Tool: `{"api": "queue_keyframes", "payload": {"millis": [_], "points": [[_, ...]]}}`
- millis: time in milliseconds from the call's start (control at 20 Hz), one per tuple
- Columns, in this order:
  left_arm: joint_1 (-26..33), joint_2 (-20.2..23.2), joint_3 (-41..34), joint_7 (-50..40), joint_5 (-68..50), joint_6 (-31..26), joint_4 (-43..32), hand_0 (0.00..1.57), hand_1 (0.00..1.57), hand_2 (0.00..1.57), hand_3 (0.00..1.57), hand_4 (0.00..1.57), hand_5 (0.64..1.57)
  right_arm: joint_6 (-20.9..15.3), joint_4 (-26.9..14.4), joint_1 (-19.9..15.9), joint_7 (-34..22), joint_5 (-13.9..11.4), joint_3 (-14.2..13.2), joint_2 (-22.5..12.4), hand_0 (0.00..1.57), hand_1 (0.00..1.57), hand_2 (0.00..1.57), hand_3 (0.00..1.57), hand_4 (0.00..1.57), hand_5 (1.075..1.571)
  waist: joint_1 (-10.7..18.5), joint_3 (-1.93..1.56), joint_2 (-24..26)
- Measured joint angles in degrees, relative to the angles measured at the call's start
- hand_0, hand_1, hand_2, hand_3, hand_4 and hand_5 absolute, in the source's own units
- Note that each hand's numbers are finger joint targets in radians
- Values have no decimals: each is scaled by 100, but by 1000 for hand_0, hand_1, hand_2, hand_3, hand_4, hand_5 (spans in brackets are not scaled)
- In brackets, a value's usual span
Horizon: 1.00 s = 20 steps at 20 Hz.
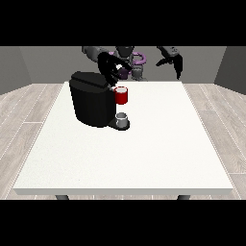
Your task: Insert the coffee pod into the coffee machine and close the lid
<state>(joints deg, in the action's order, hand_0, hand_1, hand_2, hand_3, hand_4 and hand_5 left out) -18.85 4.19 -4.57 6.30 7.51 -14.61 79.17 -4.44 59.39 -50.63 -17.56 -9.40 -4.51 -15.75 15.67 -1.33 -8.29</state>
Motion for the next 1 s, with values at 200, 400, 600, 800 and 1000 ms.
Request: {"api": "queue_keyframes", "payload": {"millis": [200,400,600,800,1000], "points": [[-113,-35,101,57,14,-57,30,0,0,0,0,438,1571,39,244,-55,-482,-24,-114,-216,0,0,0,0,146,1571,224,-30,-147],[-278,-62,169,30,8,-109,37,0,0,0,0,429,1571,52,477,-112,-995,-115,-185,-424,0,0,0,0,0,1571,472,-70,-261],[-480,-105,260,66,3,-166,82,0,0,0,0,444,1571,89,736,-202,-1423,-209,-317,-708,0,0,0,0,0,1571,751,-97,-464],[-687,-166,357,36,2,-217,78,0,0,0,0,395,1571,237,901,-301,-1633,-347,-389,-962,0,0,0,0,0,1571,1039,-136,-663],[-875,-174,408,61,-15,-287,114,0,0,0,0,362,1571,184,1074,-714,-958,-220,-306,-674,0,0,0,0,0,1571,1501,-5,-911]]}}
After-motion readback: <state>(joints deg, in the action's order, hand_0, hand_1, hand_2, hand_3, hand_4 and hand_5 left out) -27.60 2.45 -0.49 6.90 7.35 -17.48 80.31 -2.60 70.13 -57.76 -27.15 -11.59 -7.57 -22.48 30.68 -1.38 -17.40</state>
